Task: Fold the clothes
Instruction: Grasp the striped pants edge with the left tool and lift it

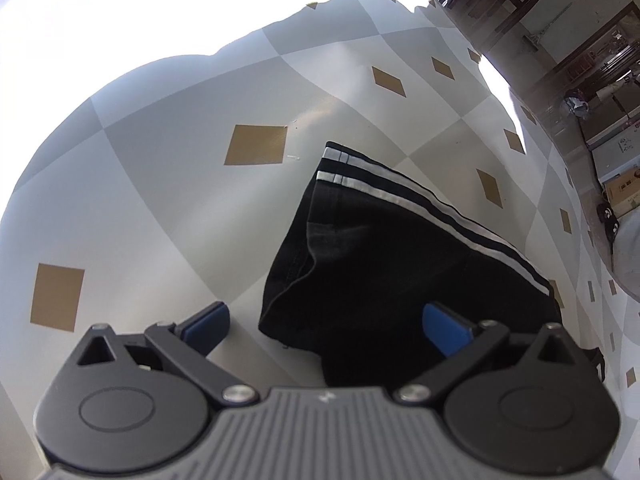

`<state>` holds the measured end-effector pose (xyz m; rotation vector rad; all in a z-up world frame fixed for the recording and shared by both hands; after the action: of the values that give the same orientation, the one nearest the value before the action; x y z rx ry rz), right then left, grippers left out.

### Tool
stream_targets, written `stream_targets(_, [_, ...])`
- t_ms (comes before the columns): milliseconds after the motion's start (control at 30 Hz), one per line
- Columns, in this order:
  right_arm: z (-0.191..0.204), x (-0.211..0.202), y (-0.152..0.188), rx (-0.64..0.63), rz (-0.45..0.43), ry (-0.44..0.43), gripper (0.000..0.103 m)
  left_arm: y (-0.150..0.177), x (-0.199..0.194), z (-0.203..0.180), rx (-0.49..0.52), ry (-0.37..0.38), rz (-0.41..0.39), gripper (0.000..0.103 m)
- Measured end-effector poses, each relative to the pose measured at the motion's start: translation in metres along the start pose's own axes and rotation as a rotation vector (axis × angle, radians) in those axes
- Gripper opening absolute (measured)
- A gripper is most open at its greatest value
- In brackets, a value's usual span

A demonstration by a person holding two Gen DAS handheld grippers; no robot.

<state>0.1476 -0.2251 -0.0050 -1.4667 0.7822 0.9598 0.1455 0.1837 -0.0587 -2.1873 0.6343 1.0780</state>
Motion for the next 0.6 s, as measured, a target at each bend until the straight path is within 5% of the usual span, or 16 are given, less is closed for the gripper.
stream_targets(200, [0.009, 0.005, -0.002, -0.025, 0.009, -0.012, 0.062, -0.009, -0.006, -0.002, -0.007, 0.025, -0.043, 0.086])
stream_targets(267, [0.011, 0.007, -0.002, -0.030, 0.015, -0.015, 0.062, -0.012, -0.006, -0.004, -0.037, 0.041, -0.057, 0.070])
stream_targets(467, [0.013, 0.010, -0.003, -0.030, 0.022, -0.012, 0.062, -0.015, -0.007, -0.003, -0.121, 0.109, -0.056, 0.041])
stream_targets(600, [0.013, 0.011, -0.003, -0.032, 0.022, -0.011, 0.062, -0.018, -0.013, -0.005, -0.126, 0.139, -0.079, 0.036])
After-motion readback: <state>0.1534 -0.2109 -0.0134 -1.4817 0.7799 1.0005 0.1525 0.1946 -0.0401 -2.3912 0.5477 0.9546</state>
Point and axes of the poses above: each gripper's, at about its wrist camera, not at the fingertips, and x roughly the way its jaws point, z to its left, y to its underside, the point moved 3 cm from there along x, roughly the way its jaws point, and after that the axes turned 7 degrees about y, right-handed, at the moved point
